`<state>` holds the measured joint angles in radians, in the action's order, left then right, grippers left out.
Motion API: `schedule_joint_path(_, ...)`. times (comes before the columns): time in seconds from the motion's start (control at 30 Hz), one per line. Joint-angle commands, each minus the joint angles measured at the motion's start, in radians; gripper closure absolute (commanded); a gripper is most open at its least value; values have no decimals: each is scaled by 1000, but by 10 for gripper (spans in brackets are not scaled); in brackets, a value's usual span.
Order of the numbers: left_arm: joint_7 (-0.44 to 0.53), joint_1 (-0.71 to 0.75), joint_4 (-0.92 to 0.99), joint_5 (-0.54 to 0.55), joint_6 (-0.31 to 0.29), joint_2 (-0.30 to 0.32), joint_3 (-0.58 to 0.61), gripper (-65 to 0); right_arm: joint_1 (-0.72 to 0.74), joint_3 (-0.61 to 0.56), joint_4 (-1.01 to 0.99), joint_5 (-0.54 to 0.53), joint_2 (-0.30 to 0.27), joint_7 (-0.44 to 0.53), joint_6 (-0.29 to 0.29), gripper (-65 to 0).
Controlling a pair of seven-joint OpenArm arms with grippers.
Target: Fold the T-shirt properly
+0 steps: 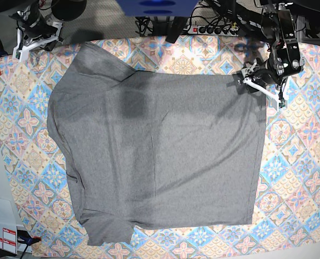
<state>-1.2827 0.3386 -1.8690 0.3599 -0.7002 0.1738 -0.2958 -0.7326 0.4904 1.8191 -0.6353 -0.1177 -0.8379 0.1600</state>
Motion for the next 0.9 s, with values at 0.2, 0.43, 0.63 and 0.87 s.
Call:
schedule_joint_path(0.2,10,21,-19,0,2,10,17,-376,-72,31,9,-10,-12,15,6,-90)
schedule_joint_path(0.43,45,43,-19,-6,2,13,97,-371,-107,64,1,-10,-10,15,6,-90)
schedule_joint_path(0.63,142,115,-19,-8,2,17,131,-371,-111,61,-83,-8,-10,16,6,-90)
schedule_joint_path(0.87,189,164,-19,-8,2,17,139,-371,-103,38,-180,36,-10,24,6,-90)
